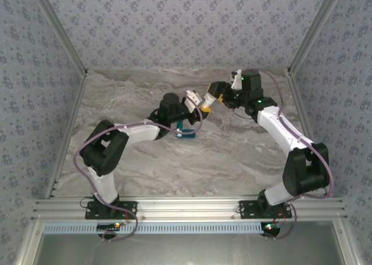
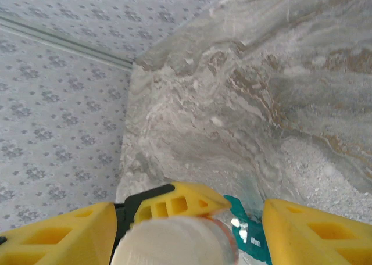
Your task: Sort the pills into containers
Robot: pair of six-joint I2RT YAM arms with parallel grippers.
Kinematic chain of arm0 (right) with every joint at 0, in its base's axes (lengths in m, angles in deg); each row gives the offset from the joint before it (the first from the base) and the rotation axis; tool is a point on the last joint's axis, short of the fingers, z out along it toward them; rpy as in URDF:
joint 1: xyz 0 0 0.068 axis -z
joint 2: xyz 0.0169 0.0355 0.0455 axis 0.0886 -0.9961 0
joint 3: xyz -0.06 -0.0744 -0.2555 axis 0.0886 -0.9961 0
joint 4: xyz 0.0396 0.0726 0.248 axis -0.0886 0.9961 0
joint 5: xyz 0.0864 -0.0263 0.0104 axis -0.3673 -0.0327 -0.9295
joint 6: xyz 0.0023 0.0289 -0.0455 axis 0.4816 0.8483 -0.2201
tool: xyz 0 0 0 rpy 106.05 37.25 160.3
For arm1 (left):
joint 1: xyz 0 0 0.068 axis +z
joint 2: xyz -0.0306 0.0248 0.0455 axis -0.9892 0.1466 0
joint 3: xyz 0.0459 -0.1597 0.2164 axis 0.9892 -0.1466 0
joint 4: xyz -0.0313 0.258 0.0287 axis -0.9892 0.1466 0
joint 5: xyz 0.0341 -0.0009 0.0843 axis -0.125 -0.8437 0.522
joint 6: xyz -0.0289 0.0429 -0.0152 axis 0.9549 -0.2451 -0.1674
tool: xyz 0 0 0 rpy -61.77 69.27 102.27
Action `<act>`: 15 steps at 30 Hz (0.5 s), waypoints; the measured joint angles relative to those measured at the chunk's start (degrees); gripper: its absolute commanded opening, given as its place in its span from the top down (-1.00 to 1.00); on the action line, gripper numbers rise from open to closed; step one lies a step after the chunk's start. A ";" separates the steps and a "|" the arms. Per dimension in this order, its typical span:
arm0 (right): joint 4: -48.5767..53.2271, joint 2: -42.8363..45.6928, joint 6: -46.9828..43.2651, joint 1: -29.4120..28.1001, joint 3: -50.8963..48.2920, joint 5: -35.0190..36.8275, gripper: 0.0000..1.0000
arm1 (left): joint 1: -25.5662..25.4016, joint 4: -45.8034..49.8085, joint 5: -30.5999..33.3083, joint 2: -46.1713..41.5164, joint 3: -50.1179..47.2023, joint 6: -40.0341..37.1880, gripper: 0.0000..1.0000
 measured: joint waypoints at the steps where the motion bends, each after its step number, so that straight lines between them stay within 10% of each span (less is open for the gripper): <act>1: 0.00 0.85 -0.57 0.70 0.00 -0.42 -0.39 | 0.83 -0.35 -1.07 0.00 0.00 0.50 1.00; 15: 7.28 1.03 -15.06 0.68 7.13 -5.44 -0.39 | 7.69 1.27 -21.09 0.02 3.23 10.88 1.00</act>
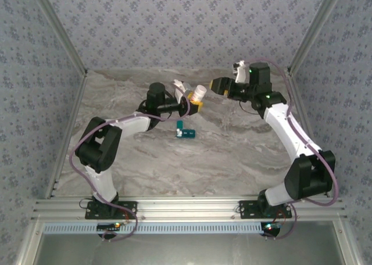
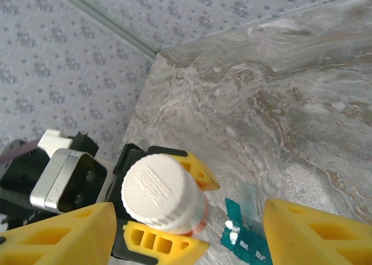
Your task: Sort the pills into containers
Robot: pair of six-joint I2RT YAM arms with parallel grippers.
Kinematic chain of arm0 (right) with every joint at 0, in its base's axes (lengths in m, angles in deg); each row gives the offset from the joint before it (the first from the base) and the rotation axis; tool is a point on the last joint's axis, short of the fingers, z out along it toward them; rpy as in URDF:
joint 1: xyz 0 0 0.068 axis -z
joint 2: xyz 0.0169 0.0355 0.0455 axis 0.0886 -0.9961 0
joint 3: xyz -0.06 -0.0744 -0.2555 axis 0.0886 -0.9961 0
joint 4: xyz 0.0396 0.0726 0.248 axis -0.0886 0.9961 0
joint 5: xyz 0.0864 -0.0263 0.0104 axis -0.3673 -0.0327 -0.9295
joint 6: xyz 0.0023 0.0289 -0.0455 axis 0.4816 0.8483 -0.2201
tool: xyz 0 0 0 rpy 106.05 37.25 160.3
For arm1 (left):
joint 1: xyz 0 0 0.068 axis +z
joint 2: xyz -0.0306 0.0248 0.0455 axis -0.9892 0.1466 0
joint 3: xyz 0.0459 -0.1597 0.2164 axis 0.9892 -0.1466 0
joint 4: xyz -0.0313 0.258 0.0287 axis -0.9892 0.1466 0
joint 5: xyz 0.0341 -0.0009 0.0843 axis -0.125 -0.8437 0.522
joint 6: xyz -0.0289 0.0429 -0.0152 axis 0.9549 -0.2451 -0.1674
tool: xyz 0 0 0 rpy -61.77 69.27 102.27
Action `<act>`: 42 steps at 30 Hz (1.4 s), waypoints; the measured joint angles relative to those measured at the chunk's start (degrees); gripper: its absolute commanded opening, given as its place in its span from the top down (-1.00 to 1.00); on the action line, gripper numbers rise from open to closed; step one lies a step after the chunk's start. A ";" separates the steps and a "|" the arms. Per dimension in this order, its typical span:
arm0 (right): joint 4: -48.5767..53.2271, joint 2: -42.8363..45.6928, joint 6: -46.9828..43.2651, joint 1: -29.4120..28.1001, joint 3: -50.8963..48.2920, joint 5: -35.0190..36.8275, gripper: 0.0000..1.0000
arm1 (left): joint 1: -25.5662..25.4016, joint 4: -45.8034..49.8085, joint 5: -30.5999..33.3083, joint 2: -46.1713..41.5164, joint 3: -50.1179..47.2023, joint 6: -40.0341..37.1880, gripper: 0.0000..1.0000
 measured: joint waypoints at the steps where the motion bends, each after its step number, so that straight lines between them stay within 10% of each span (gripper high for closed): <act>1: 0.70 -0.52 -0.92 -0.59 0.81 -0.31 -0.39 | 0.00 0.22 -1.16 0.15 0.52 0.52 1.00; 24: 6.14 -5.20 -5.55 -4.15 6.14 -1.31 -0.22 | 0.00 2.78 -6.91 0.61 2.86 3.06 1.00; 42: 1.14 -5.31 -1.46 -4.94 3.58 0.52 0.42 | -0.50 4.76 -3.30 0.61 2.75 2.14 1.00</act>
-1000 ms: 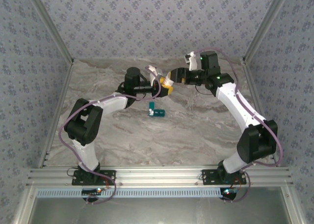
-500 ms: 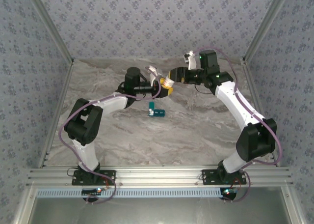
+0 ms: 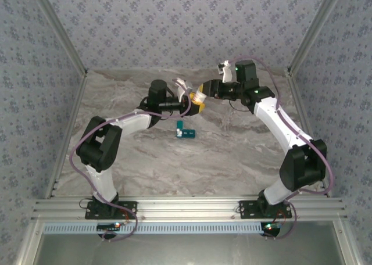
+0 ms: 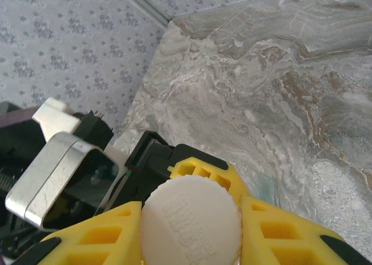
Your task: Sort the pills into containers
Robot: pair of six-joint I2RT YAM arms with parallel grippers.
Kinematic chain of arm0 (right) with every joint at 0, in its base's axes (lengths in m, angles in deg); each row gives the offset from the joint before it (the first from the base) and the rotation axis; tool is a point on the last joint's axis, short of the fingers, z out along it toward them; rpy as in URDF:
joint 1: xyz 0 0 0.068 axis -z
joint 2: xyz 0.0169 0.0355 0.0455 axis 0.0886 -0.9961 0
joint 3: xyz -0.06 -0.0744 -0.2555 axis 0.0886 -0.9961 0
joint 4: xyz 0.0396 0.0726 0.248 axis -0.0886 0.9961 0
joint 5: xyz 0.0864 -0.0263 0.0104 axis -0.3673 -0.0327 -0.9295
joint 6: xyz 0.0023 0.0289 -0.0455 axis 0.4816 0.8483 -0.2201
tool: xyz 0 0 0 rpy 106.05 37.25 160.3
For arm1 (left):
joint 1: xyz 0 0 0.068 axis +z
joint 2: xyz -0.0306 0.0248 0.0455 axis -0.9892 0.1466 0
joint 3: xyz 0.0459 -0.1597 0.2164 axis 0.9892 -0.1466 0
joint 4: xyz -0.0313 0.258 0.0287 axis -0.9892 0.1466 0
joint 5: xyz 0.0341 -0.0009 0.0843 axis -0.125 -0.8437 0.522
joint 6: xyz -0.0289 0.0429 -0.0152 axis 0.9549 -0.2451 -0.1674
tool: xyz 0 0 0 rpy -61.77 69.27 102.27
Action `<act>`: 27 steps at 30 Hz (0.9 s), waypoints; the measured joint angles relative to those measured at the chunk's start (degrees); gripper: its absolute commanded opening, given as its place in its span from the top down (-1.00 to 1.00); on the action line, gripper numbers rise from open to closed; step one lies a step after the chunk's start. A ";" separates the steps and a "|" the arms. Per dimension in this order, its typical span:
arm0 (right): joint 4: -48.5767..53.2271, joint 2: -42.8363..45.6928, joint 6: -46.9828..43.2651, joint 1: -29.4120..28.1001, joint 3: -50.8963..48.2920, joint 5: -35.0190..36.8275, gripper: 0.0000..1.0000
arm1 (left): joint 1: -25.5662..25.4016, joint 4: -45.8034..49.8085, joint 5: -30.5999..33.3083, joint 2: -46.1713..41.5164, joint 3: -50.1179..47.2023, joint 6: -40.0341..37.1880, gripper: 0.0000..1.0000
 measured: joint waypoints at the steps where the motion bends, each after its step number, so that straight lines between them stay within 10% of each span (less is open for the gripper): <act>1: -1.18 0.22 1.07 -0.17 -0.98 0.92 0.42 | -0.48 0.17 1.90 -0.02 -0.44 -0.66 1.00; 14: -5.97 0.87 15.91 -4.09 -8.22 15.39 0.28 | -6.16 0.68 29.70 -0.66 -5.88 -9.46 1.00; 27: -4.48 6.73 13.99 2.16 -7.80 12.00 -0.37 | -6.75 -3.74 21.90 -0.72 -5.55 -9.92 1.00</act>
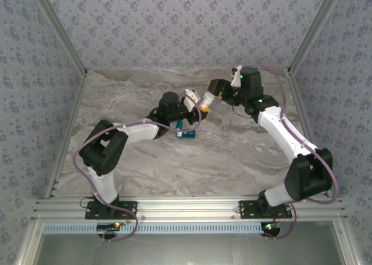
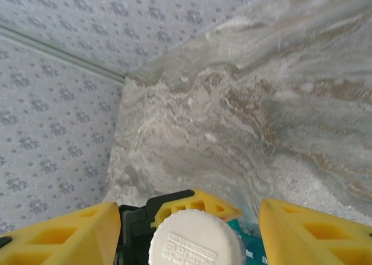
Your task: Sort the pills into containers
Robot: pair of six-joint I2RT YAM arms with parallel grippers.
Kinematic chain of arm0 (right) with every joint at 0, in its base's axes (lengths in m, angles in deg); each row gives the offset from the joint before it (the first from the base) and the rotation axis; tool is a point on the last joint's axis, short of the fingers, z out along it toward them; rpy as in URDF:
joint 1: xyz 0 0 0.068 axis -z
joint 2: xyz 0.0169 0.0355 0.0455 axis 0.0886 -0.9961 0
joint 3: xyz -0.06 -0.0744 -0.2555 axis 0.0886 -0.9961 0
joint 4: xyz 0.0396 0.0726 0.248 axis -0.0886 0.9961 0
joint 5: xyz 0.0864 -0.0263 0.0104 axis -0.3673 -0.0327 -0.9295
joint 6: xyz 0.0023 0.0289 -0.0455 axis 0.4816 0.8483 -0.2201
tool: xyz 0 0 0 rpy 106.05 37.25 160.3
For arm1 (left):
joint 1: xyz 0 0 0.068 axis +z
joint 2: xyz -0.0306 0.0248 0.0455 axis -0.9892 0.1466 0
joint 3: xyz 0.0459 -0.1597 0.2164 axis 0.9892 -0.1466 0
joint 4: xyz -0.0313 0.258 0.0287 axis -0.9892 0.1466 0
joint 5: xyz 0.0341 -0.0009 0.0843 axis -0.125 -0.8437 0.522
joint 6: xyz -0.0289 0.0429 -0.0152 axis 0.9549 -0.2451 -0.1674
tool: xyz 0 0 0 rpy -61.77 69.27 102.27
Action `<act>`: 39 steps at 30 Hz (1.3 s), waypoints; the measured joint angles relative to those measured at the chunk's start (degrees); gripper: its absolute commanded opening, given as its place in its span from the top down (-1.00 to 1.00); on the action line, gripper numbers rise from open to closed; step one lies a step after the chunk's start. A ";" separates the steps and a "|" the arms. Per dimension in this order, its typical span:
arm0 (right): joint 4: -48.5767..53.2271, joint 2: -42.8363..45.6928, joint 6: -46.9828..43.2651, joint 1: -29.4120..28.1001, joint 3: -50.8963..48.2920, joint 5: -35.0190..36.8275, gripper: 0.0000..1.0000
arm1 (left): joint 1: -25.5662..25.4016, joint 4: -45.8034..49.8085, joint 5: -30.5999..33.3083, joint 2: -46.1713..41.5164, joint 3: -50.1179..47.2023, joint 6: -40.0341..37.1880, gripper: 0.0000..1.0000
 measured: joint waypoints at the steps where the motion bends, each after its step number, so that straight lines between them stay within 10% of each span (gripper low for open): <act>1: 0.02 0.74 -0.48 0.76 0.00 -0.52 -0.39 | 0.37 -0.02 -0.94 -0.02 0.00 0.31 1.00; 18: 1.68 0.94 -14.01 3.50 1.70 -10.69 -0.46 | 6.34 0.42 -18.73 -0.68 2.08 8.57 1.00; 39: 1.66 -1.38 -17.46 -0.11 4.02 -15.76 -0.46 | 6.34 0.61 -23.41 -0.68 3.89 12.79 1.00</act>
